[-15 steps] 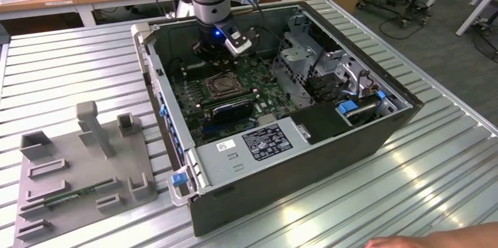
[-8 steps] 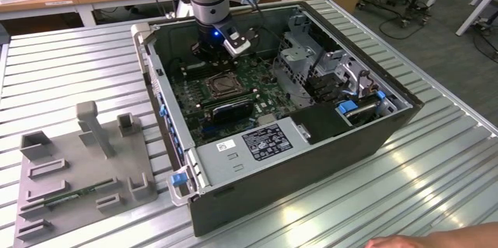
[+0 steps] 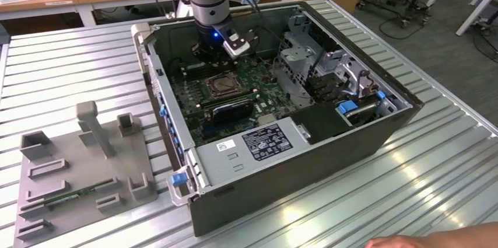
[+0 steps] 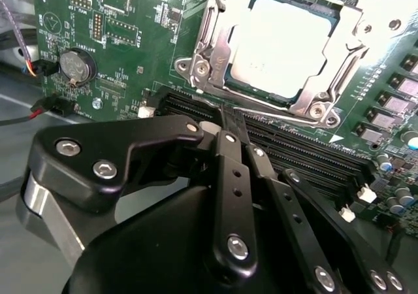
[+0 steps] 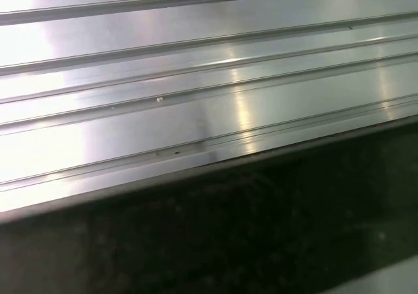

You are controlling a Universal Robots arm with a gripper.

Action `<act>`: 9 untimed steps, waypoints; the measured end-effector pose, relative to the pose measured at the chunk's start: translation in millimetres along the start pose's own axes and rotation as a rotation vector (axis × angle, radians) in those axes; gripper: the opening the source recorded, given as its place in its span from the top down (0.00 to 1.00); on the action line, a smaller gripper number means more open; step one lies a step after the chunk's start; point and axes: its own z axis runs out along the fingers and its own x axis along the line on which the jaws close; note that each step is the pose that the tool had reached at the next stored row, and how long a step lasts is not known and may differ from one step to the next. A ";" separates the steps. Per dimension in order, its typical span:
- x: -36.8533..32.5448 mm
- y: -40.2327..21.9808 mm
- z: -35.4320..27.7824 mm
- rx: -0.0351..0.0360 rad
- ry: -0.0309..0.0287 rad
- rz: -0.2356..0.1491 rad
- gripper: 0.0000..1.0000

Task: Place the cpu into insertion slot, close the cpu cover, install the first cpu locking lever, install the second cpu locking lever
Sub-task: 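Install the first cpu locking lever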

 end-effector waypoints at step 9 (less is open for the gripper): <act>0.1 -1.6 2.3 0.0060 -0.0045 0.034 0.89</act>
